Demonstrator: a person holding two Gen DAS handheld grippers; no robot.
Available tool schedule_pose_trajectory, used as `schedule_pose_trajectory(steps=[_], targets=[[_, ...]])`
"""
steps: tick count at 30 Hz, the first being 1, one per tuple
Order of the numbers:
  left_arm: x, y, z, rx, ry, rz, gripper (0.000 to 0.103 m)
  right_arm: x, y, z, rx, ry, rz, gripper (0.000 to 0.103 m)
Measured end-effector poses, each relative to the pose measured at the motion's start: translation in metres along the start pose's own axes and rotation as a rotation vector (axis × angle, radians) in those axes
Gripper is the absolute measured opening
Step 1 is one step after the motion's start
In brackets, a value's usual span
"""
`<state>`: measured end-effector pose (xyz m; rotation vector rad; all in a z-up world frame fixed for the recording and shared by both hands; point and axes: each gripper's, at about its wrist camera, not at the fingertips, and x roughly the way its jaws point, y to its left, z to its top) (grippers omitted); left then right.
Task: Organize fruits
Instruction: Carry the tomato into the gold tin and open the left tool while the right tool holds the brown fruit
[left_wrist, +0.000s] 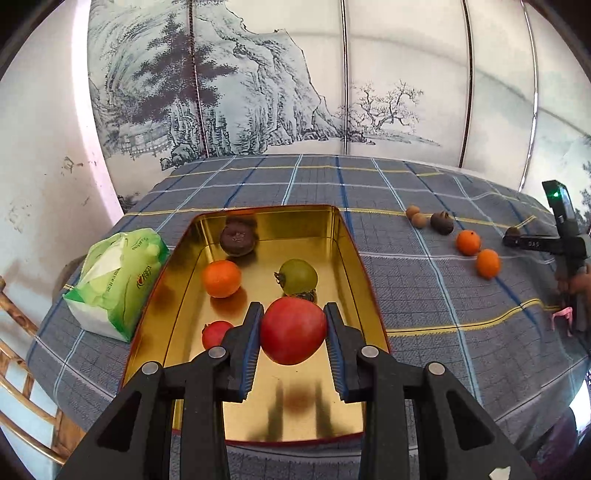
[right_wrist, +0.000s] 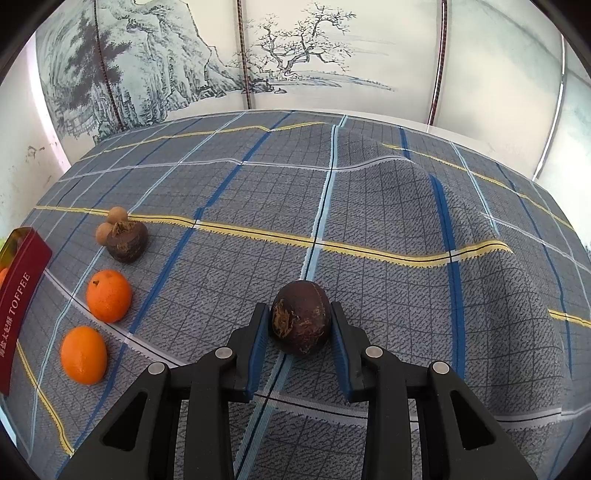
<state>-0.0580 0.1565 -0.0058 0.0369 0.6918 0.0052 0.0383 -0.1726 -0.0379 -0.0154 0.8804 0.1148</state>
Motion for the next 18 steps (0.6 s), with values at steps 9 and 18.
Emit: schedule_pose_trajectory(steps=[9,18], targets=[[0.016,-0.001,0.002,0.003,0.015,0.014,0.029,0.001,0.000,-0.001,-0.004,0.001,-0.005,0.034],[0.022,0.001,0.004,0.003,0.018,0.025,0.030,0.001,-0.001,-0.001,-0.006,0.001,-0.007,0.034]])
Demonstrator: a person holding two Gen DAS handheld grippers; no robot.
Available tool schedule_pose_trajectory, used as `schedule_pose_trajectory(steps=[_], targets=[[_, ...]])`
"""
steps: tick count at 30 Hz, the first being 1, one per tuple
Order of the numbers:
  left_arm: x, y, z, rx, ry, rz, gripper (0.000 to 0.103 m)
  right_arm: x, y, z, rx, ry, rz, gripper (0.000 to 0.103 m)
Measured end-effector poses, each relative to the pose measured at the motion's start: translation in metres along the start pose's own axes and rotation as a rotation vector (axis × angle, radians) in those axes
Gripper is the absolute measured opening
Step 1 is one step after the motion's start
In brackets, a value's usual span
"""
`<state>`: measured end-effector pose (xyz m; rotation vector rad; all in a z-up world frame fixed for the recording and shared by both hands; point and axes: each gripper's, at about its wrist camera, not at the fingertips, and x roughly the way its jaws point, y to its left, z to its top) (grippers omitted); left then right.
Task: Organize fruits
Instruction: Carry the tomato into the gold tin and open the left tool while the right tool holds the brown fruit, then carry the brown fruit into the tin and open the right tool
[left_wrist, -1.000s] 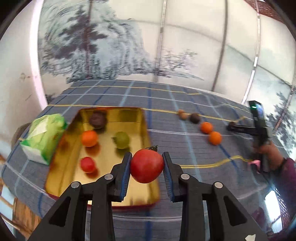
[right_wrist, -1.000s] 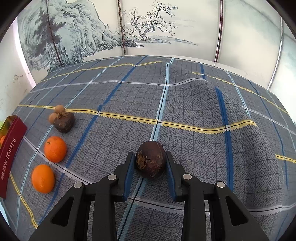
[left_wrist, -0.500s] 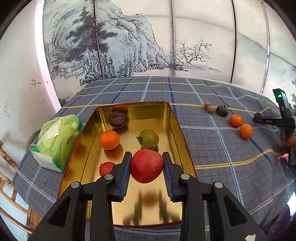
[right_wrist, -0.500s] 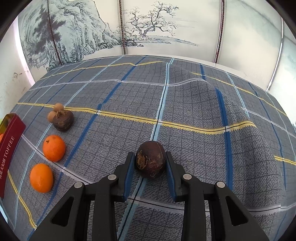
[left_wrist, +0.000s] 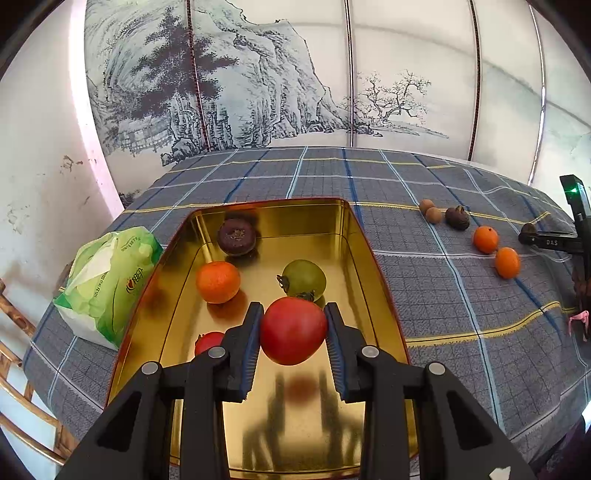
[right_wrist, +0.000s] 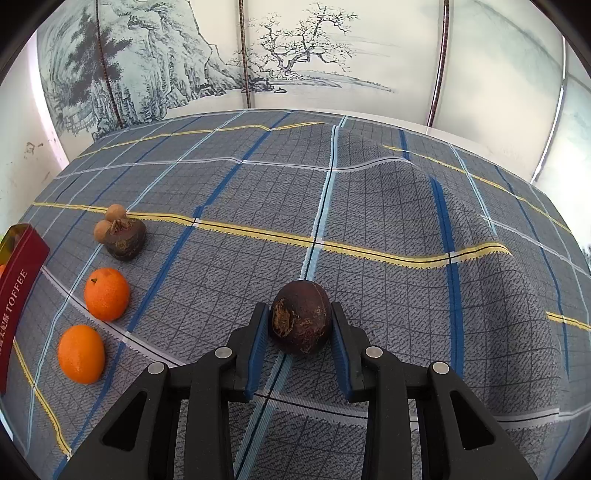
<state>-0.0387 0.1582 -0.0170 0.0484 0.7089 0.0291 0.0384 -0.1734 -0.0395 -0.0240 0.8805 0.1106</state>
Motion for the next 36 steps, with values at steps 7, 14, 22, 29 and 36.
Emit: schedule_pose_trajectory(steps=[7,14,22,29,36], targets=[[0.002,0.000,0.002,0.010,-0.017,0.020,0.030,0.000,0.001,0.000,0.000,0.000,0.000,0.034],[-0.001,-0.002,0.002,0.018,-0.023,0.044,0.039,-0.001,0.001,0.000,0.000,0.000,-0.001,0.034],[-0.007,-0.007,0.000,0.036,-0.046,0.093,0.057,-0.001,0.002,0.001,-0.001,0.000,-0.003,0.034],[-0.018,-0.004,0.001,0.009,-0.077,0.104,0.067,-0.005,0.001,-0.005,0.008,-0.003,-0.005,0.033],[-0.031,0.004,0.001,-0.029,-0.117,0.104,0.075,-0.026,0.017,-0.026,-0.005,-0.008,0.026,0.033]])
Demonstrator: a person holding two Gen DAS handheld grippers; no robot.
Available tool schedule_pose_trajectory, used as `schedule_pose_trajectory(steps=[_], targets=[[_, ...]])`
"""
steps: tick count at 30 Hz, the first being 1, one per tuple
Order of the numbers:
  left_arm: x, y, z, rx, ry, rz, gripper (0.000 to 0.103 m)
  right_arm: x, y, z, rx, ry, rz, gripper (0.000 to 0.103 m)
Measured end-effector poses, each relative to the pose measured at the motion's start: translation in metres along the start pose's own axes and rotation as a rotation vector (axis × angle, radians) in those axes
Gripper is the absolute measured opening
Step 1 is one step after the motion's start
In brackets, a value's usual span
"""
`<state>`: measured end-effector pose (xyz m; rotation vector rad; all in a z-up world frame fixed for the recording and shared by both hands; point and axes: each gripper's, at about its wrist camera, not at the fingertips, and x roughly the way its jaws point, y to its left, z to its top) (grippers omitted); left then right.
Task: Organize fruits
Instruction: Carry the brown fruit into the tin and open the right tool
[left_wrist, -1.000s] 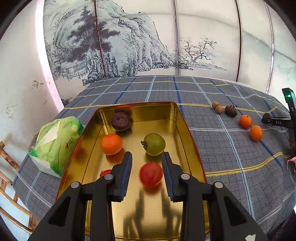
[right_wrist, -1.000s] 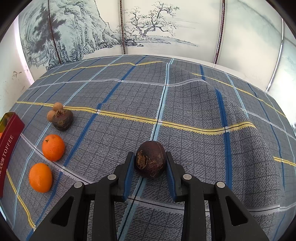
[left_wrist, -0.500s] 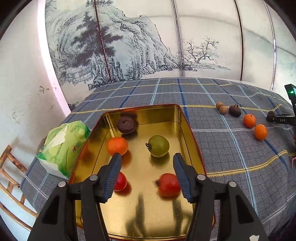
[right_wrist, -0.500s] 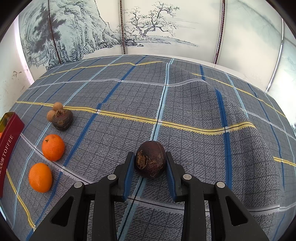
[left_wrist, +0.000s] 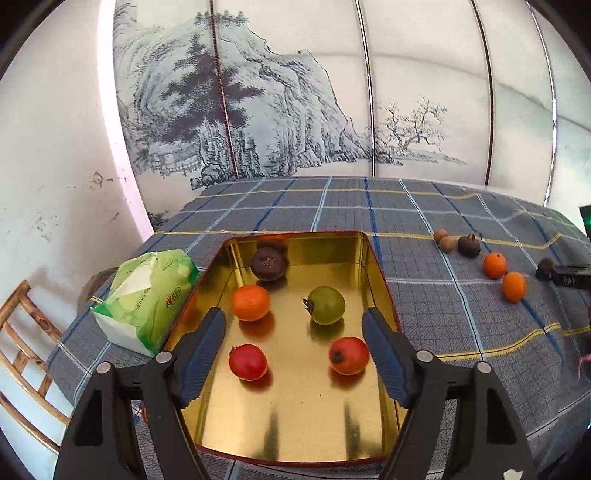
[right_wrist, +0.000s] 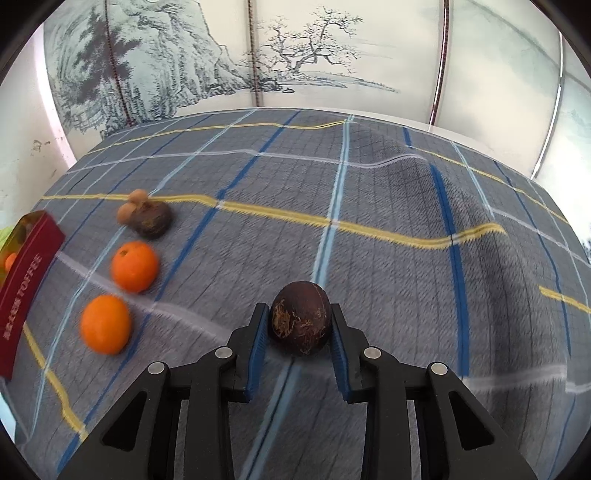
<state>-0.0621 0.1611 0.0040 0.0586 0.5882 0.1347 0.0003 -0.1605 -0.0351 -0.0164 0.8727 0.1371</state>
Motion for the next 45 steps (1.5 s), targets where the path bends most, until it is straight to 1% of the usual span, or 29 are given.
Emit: schedule_pose_trajectory(steps=[5,9,10,12,13,15,18,20,24,25,27,28,32,37,39,45], targets=[[-0.009,0.007,-0.001,-0.029,-0.037,0.032,0.082,-0.030,0.023,-0.003,-0.021,-0.035,0.054,0.033],[-0.015,0.014,-0.004,-0.071,-0.052,0.084,0.085,-0.056,0.056,0.006,-0.080,-0.075,0.112,0.033],[-0.016,0.017,-0.006,-0.092,-0.051,0.085,0.085,-0.061,0.065,0.007,-0.095,-0.082,0.126,0.033],[-0.016,0.023,-0.007,-0.121,-0.032,0.060,0.085,-0.070,0.086,0.010,-0.134,-0.095,0.159,0.033],[-0.015,0.026,-0.008,-0.131,-0.008,0.043,0.085,-0.074,0.102,0.011,-0.160,-0.099,0.182,0.033],[-0.016,0.029,-0.009,-0.132,0.015,0.047,0.085,-0.081,0.123,0.012,-0.195,-0.105,0.219,0.033],[-0.021,0.038,-0.013,-0.163,0.024,0.048,0.086,-0.086,0.154,0.013,-0.240,-0.104,0.282,0.033],[-0.024,0.046,-0.015,-0.192,0.033,0.071,0.093,-0.089,0.174,0.014,-0.263,-0.100,0.324,0.033],[-0.028,0.056,-0.020,-0.231,0.058,0.118,0.095,-0.087,0.215,0.017,-0.299,-0.080,0.412,0.033],[-0.030,0.059,-0.022,-0.244,0.060,0.115,0.096,-0.085,0.228,0.018,-0.310,-0.073,0.442,0.033],[-0.033,0.062,-0.024,-0.254,0.063,0.116,0.102,-0.083,0.246,0.019,-0.331,-0.069,0.479,0.033],[-0.035,0.064,-0.025,-0.257,0.062,0.114,0.102,-0.082,0.258,0.019,-0.352,-0.065,0.497,0.033],[-0.046,0.067,-0.028,-0.261,0.038,0.110,0.102,-0.073,0.289,0.018,-0.412,-0.043,0.529,0.033],[-0.046,0.069,-0.031,-0.252,0.042,0.116,0.102,-0.049,0.321,0.018,-0.448,0.028,0.555,0.033],[-0.044,0.070,-0.032,-0.242,0.043,0.127,0.102,-0.042,0.331,0.015,-0.466,0.042,0.555,0.033],[-0.037,0.069,-0.034,-0.208,0.060,0.114,0.102,-0.025,0.352,0.015,-0.496,0.074,0.547,0.033]])
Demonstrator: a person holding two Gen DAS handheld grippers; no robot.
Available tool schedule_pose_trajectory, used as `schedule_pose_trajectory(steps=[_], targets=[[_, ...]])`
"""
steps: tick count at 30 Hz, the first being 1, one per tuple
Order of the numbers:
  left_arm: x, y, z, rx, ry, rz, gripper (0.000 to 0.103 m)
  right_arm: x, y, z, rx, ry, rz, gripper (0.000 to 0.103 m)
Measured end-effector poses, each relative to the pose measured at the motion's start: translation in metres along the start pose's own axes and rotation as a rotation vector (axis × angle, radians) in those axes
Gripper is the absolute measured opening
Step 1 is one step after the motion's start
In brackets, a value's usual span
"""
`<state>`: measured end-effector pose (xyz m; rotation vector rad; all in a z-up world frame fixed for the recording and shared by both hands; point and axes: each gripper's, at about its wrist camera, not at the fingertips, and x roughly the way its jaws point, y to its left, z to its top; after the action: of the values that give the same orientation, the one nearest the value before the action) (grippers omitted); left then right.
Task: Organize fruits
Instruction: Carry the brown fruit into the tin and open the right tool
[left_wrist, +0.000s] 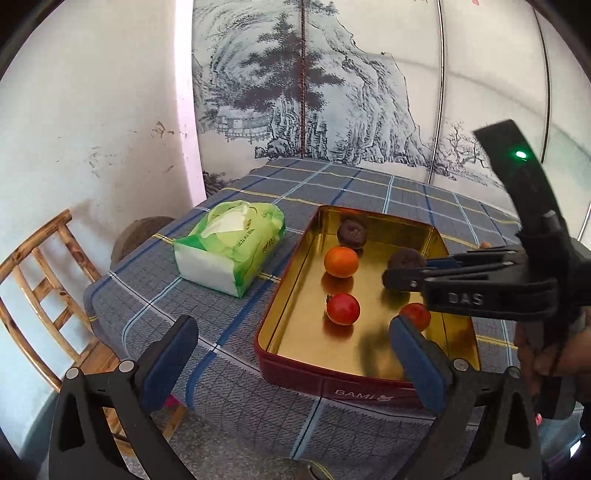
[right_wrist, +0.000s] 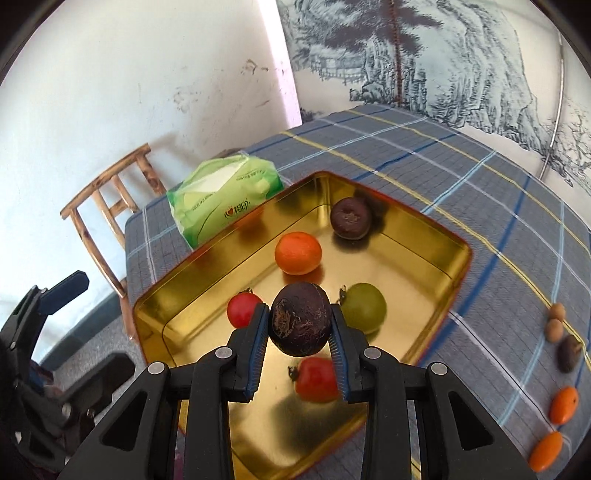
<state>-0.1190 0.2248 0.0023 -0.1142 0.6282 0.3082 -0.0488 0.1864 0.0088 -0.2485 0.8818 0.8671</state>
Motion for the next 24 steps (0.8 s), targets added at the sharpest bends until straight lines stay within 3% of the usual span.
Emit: schedule_pose_trajectory(steps=[13,24], targets=[[0.010,-0.002,-0.009,0.023,0.031,-0.035,0.102,0.026,-0.001,0.005,0.020,0.044,-0.010,0.033],[0.016,0.001,-0.015,0.016,0.056,-0.035,0.102,0.026,0.000,0.013,0.036,0.017,-0.011,0.034]])
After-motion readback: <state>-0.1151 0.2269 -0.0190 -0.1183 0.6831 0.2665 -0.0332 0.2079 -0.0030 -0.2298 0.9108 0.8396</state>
